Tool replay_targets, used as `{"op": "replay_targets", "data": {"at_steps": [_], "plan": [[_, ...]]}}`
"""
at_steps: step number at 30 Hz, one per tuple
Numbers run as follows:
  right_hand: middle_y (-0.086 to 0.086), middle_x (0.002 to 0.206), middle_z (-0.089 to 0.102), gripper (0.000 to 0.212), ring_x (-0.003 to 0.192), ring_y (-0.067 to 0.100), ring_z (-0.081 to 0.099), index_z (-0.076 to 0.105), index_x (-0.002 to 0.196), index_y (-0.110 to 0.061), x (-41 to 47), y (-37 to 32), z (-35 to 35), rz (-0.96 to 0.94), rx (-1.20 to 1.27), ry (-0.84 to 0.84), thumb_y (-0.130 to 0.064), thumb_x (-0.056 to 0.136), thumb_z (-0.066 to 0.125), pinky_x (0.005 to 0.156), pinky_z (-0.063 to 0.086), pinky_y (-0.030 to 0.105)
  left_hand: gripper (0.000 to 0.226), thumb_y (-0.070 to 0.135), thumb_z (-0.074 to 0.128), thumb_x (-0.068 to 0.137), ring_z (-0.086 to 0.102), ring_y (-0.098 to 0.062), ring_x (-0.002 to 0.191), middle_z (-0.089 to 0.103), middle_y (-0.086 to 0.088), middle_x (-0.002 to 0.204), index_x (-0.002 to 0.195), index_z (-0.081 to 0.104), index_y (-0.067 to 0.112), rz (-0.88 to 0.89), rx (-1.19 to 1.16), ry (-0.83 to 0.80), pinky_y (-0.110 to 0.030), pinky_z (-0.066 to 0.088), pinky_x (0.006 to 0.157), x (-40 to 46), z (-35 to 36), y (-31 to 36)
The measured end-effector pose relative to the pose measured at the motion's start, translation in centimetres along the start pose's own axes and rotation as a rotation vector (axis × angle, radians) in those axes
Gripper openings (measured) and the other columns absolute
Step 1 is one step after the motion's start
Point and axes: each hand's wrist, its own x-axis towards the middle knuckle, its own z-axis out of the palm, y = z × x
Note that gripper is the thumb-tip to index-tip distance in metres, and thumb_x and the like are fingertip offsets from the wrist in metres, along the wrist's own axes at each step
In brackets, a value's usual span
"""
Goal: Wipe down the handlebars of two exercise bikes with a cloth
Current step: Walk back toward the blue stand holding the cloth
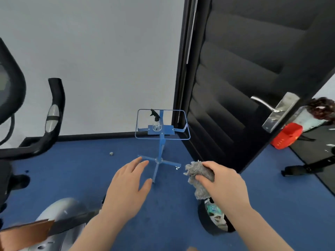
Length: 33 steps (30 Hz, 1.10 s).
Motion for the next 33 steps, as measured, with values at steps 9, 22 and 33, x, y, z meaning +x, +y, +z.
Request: {"op": "replay_targets", "data": {"at_steps": [9, 22, 33], "plan": [[-0.017, 0.087, 0.065, 0.030, 0.078, 0.008, 0.062, 0.056, 0.108, -0.036, 17.0, 3.5, 3.3, -0.032, -0.018, -0.102, -0.049, 0.081, 0.063, 0.064, 0.048, 0.027, 0.052, 0.041, 0.045, 0.095, 0.039, -0.013, 0.131, 0.024, 0.016, 0.155, 0.144, 0.033, 0.032, -0.075, -0.012, -0.027, -0.026, 0.023, 0.112, 16.0, 3.7, 0.9], [-0.011, 0.082, 0.064, 0.020, 0.070, 0.011, 0.061, 0.043, 0.095, -0.031, 39.1, 4.3, 12.7, -0.002, -0.010, -0.329, -0.035, 0.084, 0.059, 0.062, 0.053, 0.035, 0.046, 0.036, 0.050, 0.093, 0.045, -0.015, 0.127, 0.035, 0.012, 0.150, 0.138, 0.043, 0.028, -0.249, -0.053, -0.098, -0.027, 0.030, 0.108, 34.8, 9.2, -1.9], [-0.002, 0.092, 0.064, 0.024, 0.075, 0.019, 0.059, 0.045, 0.101, -0.025, 51.2, 5.0, 28.4, 0.182, -0.082, -0.436, -0.032, 0.085, 0.061, 0.053, 0.037, 0.028, 0.043, 0.027, 0.053, 0.092, 0.046, -0.017, 0.126, 0.042, 0.010, 0.145, 0.135, 0.048, 0.024, -0.363, -0.168, -0.158, -0.032, 0.035, 0.105, 46.6, 14.4, -10.9]]}}
